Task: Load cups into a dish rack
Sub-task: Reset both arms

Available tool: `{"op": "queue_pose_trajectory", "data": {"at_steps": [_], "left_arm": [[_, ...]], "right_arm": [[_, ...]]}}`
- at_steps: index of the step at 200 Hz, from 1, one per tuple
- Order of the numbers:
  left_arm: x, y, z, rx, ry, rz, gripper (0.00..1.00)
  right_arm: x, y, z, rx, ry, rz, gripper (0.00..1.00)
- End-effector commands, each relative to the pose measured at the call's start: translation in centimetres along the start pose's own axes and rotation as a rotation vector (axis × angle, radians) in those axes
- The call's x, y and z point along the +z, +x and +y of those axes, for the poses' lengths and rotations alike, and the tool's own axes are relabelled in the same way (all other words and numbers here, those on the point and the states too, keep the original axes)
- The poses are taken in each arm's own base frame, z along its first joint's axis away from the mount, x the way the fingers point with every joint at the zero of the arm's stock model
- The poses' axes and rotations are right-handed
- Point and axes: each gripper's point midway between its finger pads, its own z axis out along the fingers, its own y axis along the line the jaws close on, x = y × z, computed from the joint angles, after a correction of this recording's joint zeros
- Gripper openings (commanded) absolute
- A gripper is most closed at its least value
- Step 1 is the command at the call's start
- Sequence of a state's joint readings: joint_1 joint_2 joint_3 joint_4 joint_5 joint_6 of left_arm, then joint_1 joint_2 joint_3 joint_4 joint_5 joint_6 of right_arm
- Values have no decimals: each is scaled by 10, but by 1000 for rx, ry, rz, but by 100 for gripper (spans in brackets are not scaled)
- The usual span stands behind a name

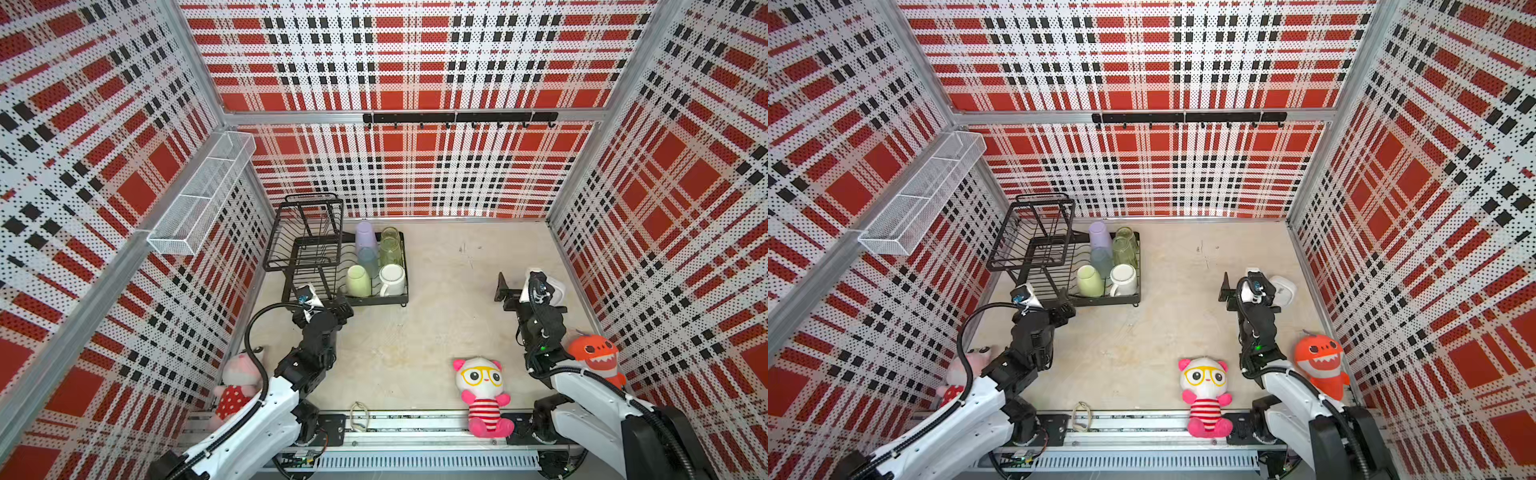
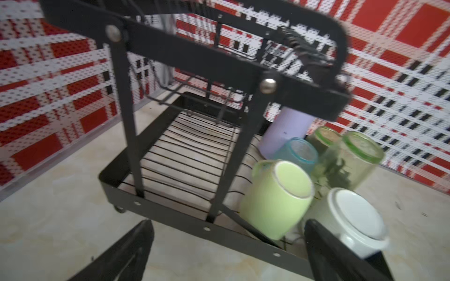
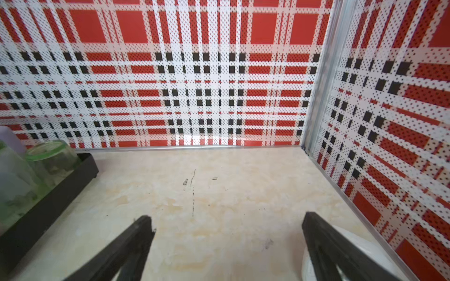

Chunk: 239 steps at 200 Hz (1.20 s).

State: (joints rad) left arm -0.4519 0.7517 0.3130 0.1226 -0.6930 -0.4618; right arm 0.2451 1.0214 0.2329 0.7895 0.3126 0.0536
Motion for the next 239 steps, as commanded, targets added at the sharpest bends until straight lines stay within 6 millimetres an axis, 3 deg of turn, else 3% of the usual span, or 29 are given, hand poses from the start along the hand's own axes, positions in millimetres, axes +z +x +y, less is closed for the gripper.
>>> {"op": "queue_pose_trajectory", "data": {"at_steps": [1,48,69,88,142,181,209,239], "left_arm": [[10,-11,11,-5,-30,-48,98],[28,-26,46,98,-137,-114,98],[24,-32,55,116,-126,-210,98],[23,-36,55,106,-46,-280,98],[47,-37,50,145,4,-260,98],[62,-25,41,202,47,-233,98],[63,-24,39,195,71,-276,98],[67,-27,35,198,89,-304,98]], "right_arm": [[5,8,-11,-17,54,25,100],[9,22,-27,-14,105,52,100],[11,30,-29,-19,120,60,100],[12,36,-30,-8,125,60,100],[16,40,-31,-19,140,57,100],[18,48,-30,-68,121,63,100],[30,49,-22,-108,78,68,100],[39,58,-34,-32,71,69,100]]}}
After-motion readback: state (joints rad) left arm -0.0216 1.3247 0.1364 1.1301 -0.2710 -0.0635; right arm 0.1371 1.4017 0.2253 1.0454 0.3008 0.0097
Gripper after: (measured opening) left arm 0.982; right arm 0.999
